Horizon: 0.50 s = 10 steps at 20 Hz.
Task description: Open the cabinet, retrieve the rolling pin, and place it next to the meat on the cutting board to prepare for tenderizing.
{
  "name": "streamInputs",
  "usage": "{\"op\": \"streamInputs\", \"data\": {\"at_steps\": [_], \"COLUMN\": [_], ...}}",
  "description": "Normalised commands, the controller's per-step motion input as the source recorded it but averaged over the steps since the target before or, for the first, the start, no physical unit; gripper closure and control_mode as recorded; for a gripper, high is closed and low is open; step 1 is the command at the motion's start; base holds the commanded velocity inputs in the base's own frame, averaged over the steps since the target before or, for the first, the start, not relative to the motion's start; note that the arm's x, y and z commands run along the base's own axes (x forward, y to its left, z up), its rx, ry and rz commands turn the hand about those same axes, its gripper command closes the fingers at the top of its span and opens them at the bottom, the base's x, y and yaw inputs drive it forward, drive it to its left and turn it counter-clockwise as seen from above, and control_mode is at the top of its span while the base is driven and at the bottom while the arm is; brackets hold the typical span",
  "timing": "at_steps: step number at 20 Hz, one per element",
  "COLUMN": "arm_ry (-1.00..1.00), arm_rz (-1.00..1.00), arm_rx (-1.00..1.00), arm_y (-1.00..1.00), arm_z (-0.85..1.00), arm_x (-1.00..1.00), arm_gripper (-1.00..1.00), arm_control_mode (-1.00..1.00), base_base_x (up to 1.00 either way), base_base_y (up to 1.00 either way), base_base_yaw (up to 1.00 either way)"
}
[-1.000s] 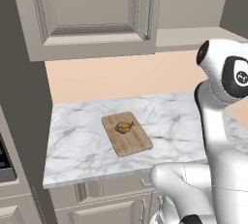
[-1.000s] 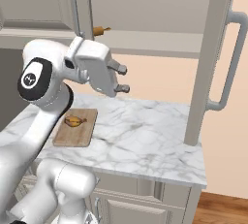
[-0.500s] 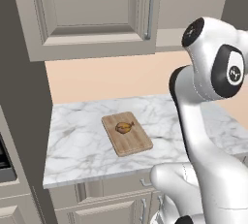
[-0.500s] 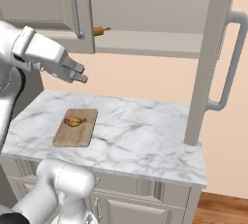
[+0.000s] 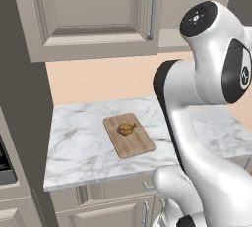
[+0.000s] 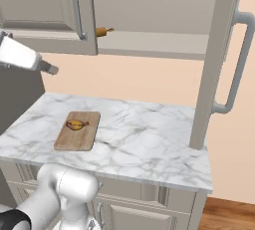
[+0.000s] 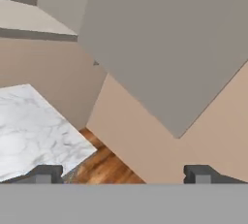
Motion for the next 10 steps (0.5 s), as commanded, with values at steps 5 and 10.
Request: {"op": "streamInputs", "data": {"at_steps": [5, 10], "arm_ry": [-0.27, -0.31], "arm_rz": [0.29, 0.29], "arm_rx": [0.07, 0.03], "arm_y": [0.43, 0.27], "arm_z": [0.0, 0.0], "arm_x": [0.26, 0.29], "arm_gripper": [-1.0, -1.0], "arm_control_mode": [-1.0, -1.0], "base_base_x": [0.0, 0.0], "base_base_y": [0.0, 0.0], "base_base_yaw": [0.0, 0.0]}}
